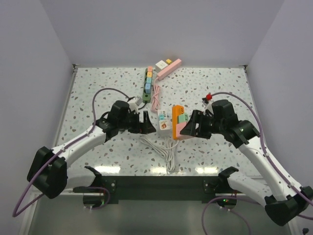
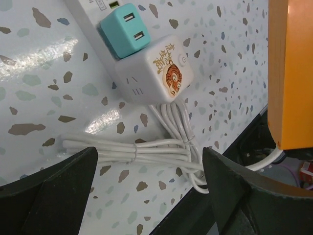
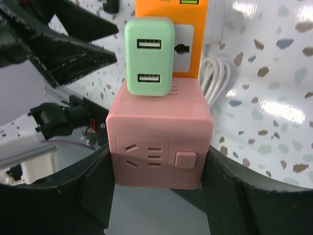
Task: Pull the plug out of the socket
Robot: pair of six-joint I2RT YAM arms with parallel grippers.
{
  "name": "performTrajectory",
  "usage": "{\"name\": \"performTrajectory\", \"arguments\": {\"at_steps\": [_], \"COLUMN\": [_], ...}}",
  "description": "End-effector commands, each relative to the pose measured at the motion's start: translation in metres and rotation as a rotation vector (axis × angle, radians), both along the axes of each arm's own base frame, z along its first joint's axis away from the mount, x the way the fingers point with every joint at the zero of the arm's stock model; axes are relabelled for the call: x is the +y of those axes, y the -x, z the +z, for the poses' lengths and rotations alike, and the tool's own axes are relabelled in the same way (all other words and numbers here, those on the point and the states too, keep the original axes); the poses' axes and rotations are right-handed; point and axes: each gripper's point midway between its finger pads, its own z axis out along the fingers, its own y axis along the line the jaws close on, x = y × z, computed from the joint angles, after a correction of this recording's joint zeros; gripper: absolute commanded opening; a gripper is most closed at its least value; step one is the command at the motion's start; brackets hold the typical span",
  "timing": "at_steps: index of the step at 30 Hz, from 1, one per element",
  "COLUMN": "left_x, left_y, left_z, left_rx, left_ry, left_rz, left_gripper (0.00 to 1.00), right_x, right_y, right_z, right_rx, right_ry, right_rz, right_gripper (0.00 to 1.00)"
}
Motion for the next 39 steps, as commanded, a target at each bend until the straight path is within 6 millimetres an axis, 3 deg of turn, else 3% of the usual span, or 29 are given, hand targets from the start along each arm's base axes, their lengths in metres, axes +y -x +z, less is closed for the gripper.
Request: {"name": "performTrajectory", "arguments": {"at_steps": [1,5,6,12,13,16,19,21,26,29,33,38,39], "left_x": [-0.028,-0.046,-0.048,-0.057,-0.058,-0.070,-0.090,-0.110,-0.141,-0.152,-0.170,-0.167,-0.161], "left_y": [-0.002,0.000,0.000,0.003,0.005,0.001,-0.002,-0.006,-0.006,-0.025,-0.069,-0.123,-0.144], "left_z": [0.010,-0.013,-0.026,-0.063,-0.075,-0.086,-0.085,-0.074,-0.076,-0.081,-0.102,-0.119,-0.121], "left_rx": [-0.077,-0.057,-0.034,0.030,0.056,0.076,0.091,0.069,0.164,0.170,0.164,0.175,0.161], "left_ry": [-0.042,-0.148,-0.189,-0.240,-0.251,-0.228,-0.155,-0.065,0.071,0.103,0.048,0.044,0.048], "left_rz": [-0.113,-0.145,-0.141,-0.108,-0.104,-0.095,-0.091,-0.111,-0.078,-0.005,0.089,0.190,0.231], "left_gripper": [0.92,0.89,0.84,0.52,0.51,0.51,0.52,0.54,0.69,0.74,0.75,0.73,0.73], "right_x": [0.000,-0.010,-0.013,-0.017,-0.016,-0.016,-0.015,-0.016,-0.015,-0.016,-0.014,-0.017,-0.017], "right_y": [0.045,0.071,0.073,0.081,0.079,0.076,0.073,0.070,0.058,0.049,0.038,0.031,0.030], "right_z": [0.014,0.023,0.025,0.029,0.030,0.028,0.025,0.024,0.021,0.015,0.013,0.016,0.016], "right_rx": [0.089,0.101,0.095,0.083,0.077,0.067,0.068,0.067,0.052,0.045,0.033,0.006,0.000], "right_ry": [-0.062,-0.077,-0.078,-0.133,-0.148,-0.149,-0.136,-0.128,-0.106,-0.092,-0.098,-0.082,-0.081], "right_rz": [0.090,0.101,0.092,0.030,0.022,0.009,0.012,0.006,-0.016,-0.047,-0.083,-0.103,-0.104], "right_gripper": [0.00,0.00,0.00,0.00,0.00,0.00,0.00,0.00,0.00,0.00,0.00,0.00,0.00]}}
